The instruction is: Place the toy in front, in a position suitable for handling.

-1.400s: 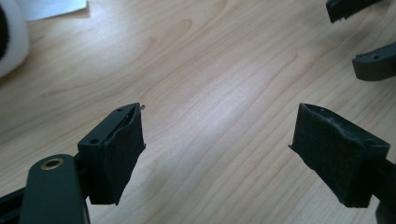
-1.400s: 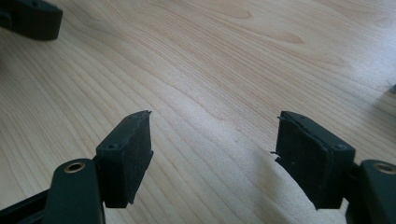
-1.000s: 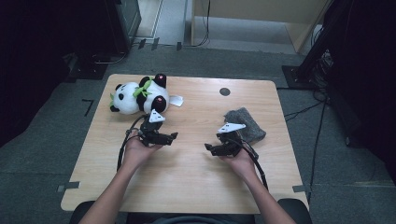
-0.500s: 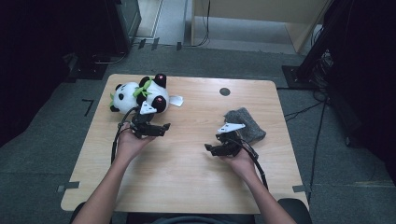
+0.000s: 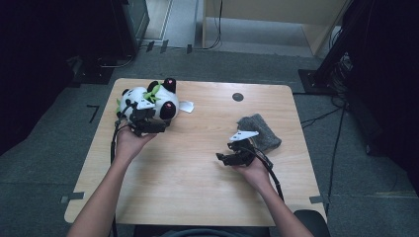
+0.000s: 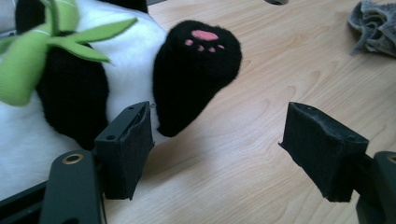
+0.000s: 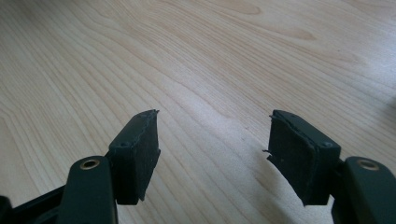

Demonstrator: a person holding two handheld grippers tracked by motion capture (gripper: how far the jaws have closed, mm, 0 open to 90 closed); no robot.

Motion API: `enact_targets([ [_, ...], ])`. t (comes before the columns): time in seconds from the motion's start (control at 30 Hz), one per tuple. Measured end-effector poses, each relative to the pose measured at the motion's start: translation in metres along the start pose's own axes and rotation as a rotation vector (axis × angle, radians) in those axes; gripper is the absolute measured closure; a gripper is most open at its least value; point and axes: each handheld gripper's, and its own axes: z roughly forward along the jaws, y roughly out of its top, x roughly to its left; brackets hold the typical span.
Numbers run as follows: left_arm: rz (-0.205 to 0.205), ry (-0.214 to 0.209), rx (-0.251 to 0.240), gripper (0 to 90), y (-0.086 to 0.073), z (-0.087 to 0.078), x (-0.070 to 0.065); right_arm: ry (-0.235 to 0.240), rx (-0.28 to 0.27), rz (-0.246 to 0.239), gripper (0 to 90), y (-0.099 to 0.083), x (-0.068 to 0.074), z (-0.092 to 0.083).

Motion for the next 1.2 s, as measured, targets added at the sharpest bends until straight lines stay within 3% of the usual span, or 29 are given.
enact_targets([
  [0.47,0.009,0.074,0.008,26.1,0.019,-0.006,0.025,0.017,0.002,-0.02,34.7,0.0,0.004,0.007],
  [0.77,-0.035,0.086,-0.008,26.1,0.024,-0.008,0.047,0.005,0.02,-0.07,35.6,-0.003,0.012,0.019],
  [0.93,-0.039,0.101,-0.007,26.8,0.028,-0.006,0.058,-0.002,0.011,-0.069,35.8,-0.004,0.011,0.019],
  [1.2,-0.07,0.086,0.011,29.6,0.025,0.017,0.069,-0.021,0.0,-0.076,35.6,-0.006,0.012,0.02],
])
